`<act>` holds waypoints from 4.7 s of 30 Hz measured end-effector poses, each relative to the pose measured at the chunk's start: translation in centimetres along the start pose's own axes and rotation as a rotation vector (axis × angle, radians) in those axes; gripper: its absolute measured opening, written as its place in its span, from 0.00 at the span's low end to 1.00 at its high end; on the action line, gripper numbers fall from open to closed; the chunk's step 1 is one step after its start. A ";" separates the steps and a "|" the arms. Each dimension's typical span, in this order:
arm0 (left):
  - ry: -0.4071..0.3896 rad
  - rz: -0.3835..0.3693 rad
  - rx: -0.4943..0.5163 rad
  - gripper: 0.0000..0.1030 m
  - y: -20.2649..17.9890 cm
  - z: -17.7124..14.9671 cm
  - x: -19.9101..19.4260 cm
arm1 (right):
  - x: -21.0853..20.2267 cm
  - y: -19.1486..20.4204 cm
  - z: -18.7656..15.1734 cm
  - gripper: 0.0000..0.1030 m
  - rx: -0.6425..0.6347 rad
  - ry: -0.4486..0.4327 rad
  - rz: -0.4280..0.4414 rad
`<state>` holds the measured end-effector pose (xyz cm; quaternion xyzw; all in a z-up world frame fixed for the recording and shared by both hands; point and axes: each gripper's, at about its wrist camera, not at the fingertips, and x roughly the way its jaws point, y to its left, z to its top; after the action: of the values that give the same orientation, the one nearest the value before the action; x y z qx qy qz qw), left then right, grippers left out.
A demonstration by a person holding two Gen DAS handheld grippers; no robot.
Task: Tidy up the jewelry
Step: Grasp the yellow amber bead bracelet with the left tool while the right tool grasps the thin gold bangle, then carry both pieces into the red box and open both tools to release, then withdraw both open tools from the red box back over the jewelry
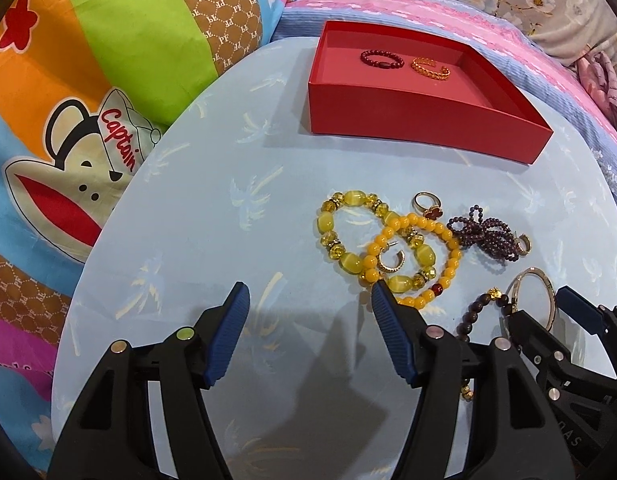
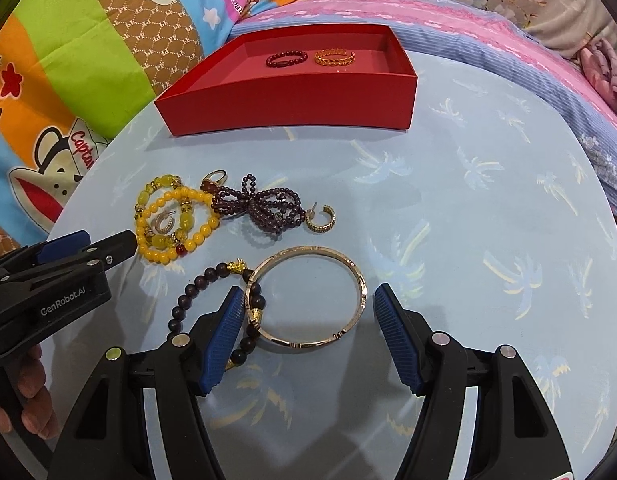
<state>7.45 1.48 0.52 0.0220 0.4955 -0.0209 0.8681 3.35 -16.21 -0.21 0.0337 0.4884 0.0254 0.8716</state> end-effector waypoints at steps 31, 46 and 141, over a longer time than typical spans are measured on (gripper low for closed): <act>-0.005 0.007 0.010 0.58 -0.3 0.0 0.2 | -0.7 -0.6 0.5 0.58 0.019 -0.028 0.000; -0.020 -0.048 -0.014 0.57 -0.3 1.1 0.1 | -0.9 -0.5 0.8 0.58 0.030 -0.033 0.002; -0.204 0.007 0.033 0.47 -4.2 21.0 5.1 | 5.5 -2.1 22.7 0.67 -0.008 -0.165 -0.026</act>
<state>27.84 -4.00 6.77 0.0359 0.4040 -0.0282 0.9136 25.63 -18.69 6.82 0.0258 0.4153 0.0134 0.9092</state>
